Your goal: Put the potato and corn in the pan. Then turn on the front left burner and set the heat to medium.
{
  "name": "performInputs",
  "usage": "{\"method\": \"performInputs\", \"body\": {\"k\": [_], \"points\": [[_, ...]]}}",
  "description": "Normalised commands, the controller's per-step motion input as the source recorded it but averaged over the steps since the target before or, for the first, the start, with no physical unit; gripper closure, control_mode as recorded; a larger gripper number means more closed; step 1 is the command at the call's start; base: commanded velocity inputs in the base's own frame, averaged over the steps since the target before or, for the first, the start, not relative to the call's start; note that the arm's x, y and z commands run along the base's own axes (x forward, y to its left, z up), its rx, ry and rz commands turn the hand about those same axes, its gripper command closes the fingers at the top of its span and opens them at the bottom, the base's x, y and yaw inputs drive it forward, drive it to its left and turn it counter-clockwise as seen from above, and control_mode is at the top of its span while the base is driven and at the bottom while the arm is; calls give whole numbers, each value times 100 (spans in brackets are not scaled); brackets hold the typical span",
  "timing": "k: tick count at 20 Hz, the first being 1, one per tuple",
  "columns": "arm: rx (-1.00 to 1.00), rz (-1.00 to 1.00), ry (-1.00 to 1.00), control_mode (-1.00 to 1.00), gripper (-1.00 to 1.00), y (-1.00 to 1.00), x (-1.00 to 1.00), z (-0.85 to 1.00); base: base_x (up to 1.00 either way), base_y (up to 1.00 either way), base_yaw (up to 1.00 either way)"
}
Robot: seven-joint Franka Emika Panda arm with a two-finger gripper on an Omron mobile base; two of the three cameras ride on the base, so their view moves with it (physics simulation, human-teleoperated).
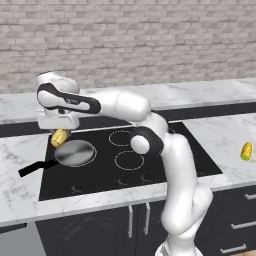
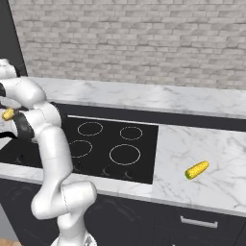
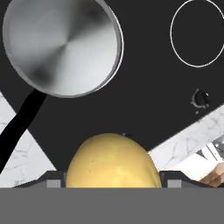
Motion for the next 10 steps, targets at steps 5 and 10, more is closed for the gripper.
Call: {"method": "performInputs", "body": {"k": [5, 10], "points": [[0, 0, 0, -100, 100, -50, 100, -22, 0, 0, 0], [-1, 0, 1, -100, 100, 0, 100, -6, 0, 0, 0]]}}
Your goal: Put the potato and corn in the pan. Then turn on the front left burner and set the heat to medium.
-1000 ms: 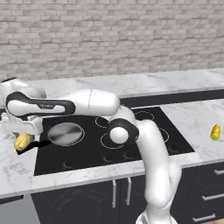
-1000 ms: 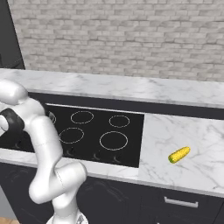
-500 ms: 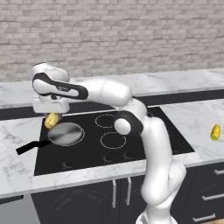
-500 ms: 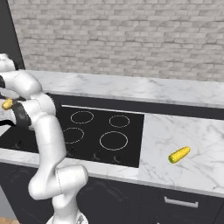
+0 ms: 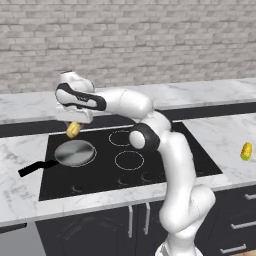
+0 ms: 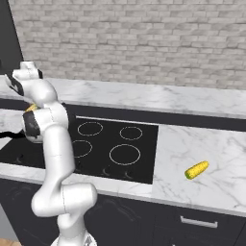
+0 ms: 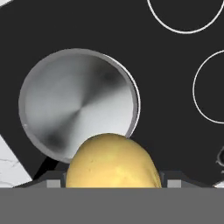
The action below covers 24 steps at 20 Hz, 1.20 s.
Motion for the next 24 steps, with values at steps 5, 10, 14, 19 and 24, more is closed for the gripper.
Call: {"method": "performInputs", "body": {"k": [5, 10, 14, 19, 24], "points": [[-6, 0, 20, -100, 100, 1, 100, -17, 0, 0, 0], [-10, 0, 24, -100, 100, 0, 67, -27, 0, 0, 0], [-18, 0, 19, -100, 100, 22, 0, -12, 0, 0, 0], [-18, 0, 11, -100, 100, 28, 0, -30, 0, 0, 0], [-1, 0, 0, -100, 100, -37, 1, -56, 0, 0, 0]]}}
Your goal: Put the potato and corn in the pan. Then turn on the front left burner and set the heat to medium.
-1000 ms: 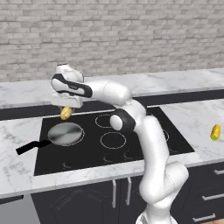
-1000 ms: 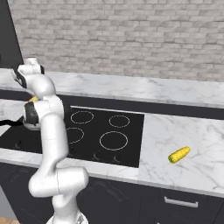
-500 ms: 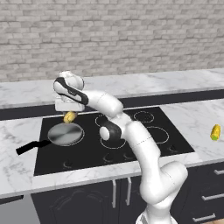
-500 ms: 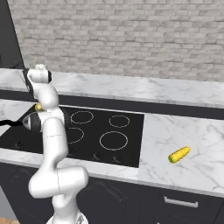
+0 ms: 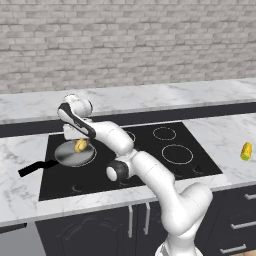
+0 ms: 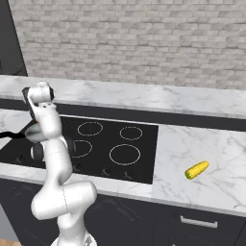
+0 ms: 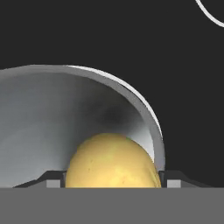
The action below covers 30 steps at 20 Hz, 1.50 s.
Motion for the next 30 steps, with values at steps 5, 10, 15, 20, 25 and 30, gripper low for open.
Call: {"method": "performInputs", "body": {"k": [5, 10, 15, 20, 25, 30], "points": [[0, 0, 0, -100, 100, -42, -1, -29, 0, 0, 0], [0, 0, 0, -100, -100, 0, 0, 0, 0, 0, 0], [0, 0, 0, -100, -100, 0, 0, 0, 0, 0, 0], [0, 0, 0, -100, -100, 0, 0, 0, 0, 0, 0], [1, -2, 0, -100, -100, -12, -11, 25, 0, 0, 0], [2, -5, -16, -100, -100, -39, -49, 42, 0, 0, 0]]}}
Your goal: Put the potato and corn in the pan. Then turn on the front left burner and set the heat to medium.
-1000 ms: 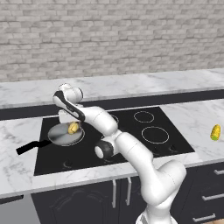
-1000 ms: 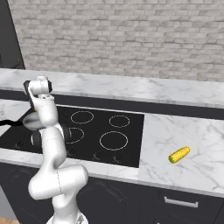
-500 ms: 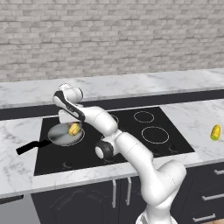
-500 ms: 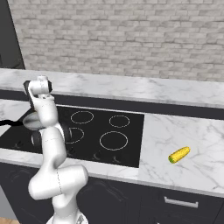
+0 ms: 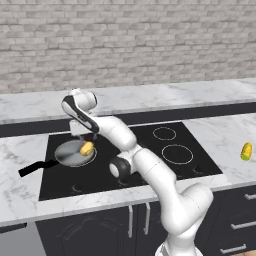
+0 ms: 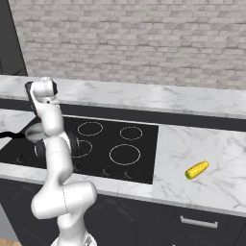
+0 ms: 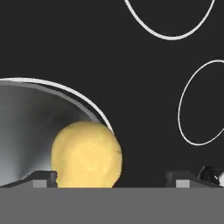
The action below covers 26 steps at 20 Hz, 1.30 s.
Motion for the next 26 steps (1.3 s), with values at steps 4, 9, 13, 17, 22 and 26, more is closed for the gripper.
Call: {"method": "performInputs", "body": {"k": [4, 9, 13, 17, 22, 26], "points": [[11, 0, -54, -100, -100, -33, -73, 54, 0, 0, 0], [38, 0, -95, -100, -100, -54, -57, 36, 0, 0, 0], [65, 0, -84, -100, -100, -82, -46, 20, 0, 0, 0], [72, 0, -65, -100, -100, -98, -51, 32, 0, 0, 0], [55, 0, -89, -100, -100, -92, -29, 32, 0, 0, 0], [34, -4, -45, -100, -100, -67, -20, 9, 0, 0, 0]]}}
